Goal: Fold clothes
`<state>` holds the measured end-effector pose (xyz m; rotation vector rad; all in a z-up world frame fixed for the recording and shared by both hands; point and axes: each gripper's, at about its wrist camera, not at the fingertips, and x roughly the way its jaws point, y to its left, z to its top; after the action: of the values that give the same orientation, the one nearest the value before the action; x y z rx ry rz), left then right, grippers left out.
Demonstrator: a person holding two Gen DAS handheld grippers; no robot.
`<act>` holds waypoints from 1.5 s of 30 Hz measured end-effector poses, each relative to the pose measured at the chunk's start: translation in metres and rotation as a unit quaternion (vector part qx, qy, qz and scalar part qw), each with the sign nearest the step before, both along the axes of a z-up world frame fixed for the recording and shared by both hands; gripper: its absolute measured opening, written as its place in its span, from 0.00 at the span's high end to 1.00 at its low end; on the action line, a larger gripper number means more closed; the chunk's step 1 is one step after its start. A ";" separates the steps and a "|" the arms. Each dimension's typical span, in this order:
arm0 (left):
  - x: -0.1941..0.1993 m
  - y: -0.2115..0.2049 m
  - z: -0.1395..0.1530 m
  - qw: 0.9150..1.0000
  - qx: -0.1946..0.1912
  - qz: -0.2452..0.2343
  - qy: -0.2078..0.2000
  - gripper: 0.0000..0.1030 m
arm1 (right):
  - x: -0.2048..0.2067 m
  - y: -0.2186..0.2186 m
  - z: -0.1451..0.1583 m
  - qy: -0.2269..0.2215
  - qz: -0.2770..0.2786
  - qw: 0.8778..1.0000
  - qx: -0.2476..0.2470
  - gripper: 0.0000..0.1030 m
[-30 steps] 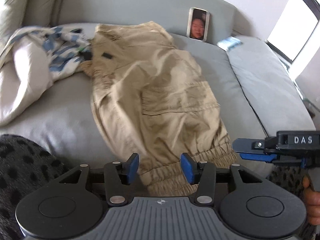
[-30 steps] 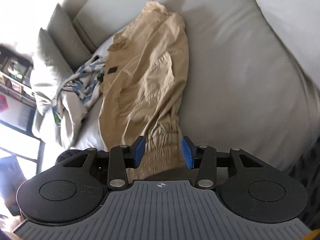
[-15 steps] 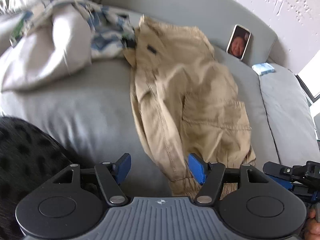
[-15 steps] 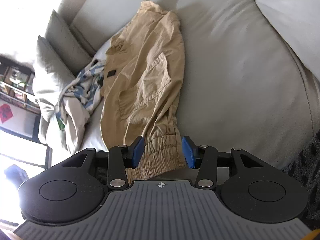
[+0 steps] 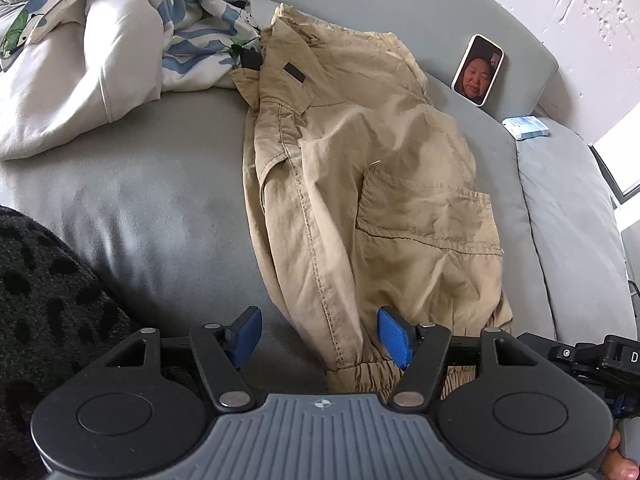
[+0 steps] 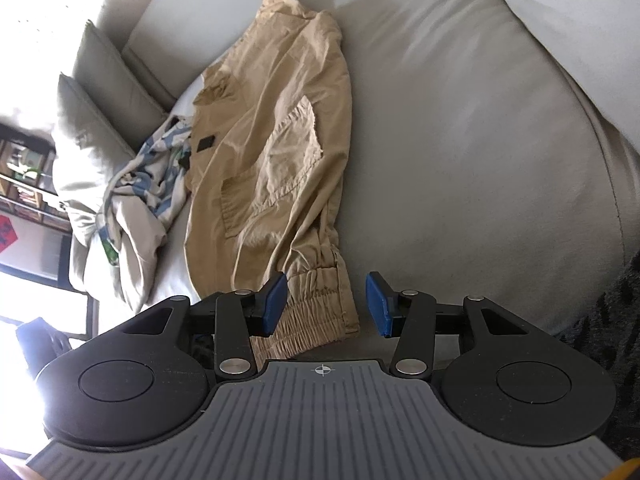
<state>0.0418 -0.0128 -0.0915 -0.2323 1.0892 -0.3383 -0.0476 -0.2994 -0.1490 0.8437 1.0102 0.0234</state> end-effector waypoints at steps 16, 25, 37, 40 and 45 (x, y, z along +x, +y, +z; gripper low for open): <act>0.005 0.002 -0.003 1.000 -0.003 0.007 0.007 0.39 | 0.001 -0.002 -0.006 0.010 0.003 1.000 0.007 0.52; 0.007 0.002 -0.004 1.000 -0.004 0.008 0.008 0.39 | 0.001 -0.003 -0.006 0.010 -0.003 1.000 0.007 0.51; 0.021 0.001 -0.008 1.000 -0.003 0.017 0.007 0.38 | 0.018 -0.006 -0.008 -0.015 -0.022 1.000 0.006 0.42; 0.026 -0.003 -0.007 1.000 -0.002 0.017 0.006 0.38 | 0.026 -0.007 -0.011 -0.023 -0.025 0.999 0.006 0.42; 0.035 -0.013 -0.004 1.000 -0.008 0.009 0.010 0.33 | 0.040 0.000 -0.017 -0.039 -0.010 0.999 0.014 0.42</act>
<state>0.0769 -0.0261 -0.0953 -0.2609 1.1042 -0.3299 -0.0078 -0.2995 -0.1664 0.8713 0.9295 0.0534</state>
